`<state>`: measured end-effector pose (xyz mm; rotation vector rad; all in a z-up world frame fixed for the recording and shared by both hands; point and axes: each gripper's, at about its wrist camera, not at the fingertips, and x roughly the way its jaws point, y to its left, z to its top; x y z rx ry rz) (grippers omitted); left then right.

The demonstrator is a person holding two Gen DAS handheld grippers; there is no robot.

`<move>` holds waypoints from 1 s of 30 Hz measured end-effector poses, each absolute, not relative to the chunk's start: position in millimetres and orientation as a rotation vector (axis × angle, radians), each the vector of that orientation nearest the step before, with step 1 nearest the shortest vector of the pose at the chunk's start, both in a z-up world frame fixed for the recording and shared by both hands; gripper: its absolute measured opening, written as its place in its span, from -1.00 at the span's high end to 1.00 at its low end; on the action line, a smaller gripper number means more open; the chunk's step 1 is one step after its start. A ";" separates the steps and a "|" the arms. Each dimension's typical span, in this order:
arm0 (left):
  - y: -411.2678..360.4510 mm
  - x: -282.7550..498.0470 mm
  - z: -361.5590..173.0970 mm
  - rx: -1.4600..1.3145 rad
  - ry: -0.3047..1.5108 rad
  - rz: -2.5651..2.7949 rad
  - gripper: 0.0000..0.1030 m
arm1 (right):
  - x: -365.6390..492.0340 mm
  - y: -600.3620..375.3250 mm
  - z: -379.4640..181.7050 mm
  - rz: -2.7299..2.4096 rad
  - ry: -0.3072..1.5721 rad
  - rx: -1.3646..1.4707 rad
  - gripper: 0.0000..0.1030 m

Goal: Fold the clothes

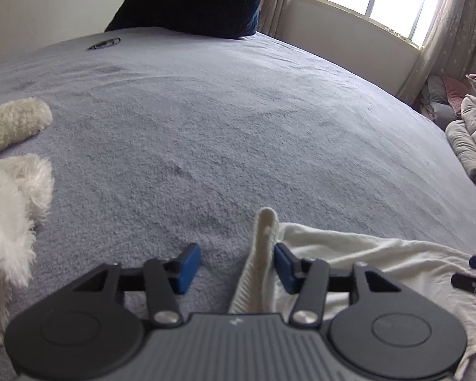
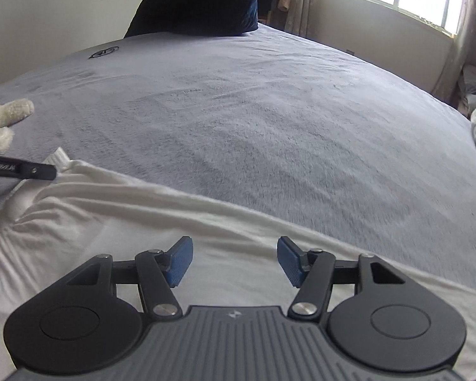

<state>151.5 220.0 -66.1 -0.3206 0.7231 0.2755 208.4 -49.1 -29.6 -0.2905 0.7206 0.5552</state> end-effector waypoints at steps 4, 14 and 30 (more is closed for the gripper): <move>216.4 153.4 -66.9 -0.256 0.722 0.312 0.26 | 229.7 -43.6 -36.2 0.562 0.736 -0.301 -0.21; 224.4 150.0 -60.2 -0.309 0.719 0.315 0.19 | 257.5 -37.1 -56.3 0.559 0.782 -0.325 -0.19; 223.1 146.1 -56.7 -0.319 0.679 0.231 0.91 | 206.0 -36.8 -24.6 0.479 0.744 -0.364 0.98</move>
